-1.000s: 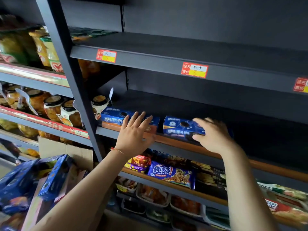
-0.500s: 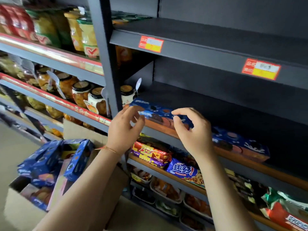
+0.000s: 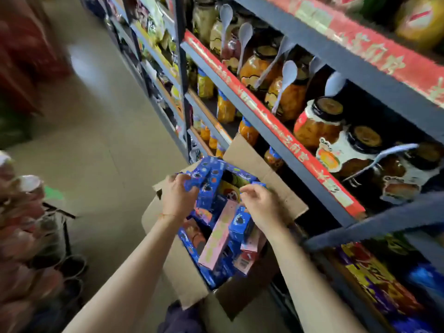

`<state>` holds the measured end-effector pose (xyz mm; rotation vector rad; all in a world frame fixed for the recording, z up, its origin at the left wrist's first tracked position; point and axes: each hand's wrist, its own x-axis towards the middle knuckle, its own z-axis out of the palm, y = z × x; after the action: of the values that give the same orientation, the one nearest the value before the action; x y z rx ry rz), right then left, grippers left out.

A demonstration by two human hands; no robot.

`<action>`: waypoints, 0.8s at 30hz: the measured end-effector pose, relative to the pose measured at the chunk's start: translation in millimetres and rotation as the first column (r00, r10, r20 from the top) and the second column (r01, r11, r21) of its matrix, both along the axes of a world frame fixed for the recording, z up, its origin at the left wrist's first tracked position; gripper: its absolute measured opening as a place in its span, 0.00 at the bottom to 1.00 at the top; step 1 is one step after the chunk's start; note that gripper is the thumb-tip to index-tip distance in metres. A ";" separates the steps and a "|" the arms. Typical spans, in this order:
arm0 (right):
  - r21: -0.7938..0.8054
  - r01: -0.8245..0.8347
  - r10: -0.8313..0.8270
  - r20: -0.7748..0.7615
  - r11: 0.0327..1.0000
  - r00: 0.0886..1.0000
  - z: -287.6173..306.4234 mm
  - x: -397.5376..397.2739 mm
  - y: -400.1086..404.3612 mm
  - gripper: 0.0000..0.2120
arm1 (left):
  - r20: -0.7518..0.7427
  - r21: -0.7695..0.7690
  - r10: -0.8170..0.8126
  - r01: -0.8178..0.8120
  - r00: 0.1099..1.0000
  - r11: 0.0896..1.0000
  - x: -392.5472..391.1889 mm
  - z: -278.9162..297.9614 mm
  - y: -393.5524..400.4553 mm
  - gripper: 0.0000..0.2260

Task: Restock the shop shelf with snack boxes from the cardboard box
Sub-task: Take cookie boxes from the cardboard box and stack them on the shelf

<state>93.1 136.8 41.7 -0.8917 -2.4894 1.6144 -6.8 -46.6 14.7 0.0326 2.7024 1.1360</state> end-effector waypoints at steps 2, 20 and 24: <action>-0.022 -0.020 0.021 0.083 1.000 0.996 -17.9 -39.5 -25.1 0.09 | 0.089 0.019 -0.011 0.010 0.996 1.000 -28.5 -14.1 -16.0 0.19; -0.005 0.017 -0.015 0.326 1.000 0.945 -55.5 -107.2 -52.7 0.20 | 0.179 -0.115 -0.272 0.295 0.946 0.949 -77.6 -55.1 11.3 0.25; -0.017 0.044 -0.037 0.295 0.999 0.955 -52.2 -99.1 -55.3 0.19 | 0.166 -0.045 -0.162 0.171 0.973 0.984 -72.6 -49.6 7.1 0.18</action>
<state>-6.0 81.5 -10.5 -1.2646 -2.6210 1.6050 -79.5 -39.5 -34.8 0.1488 2.5347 0.9667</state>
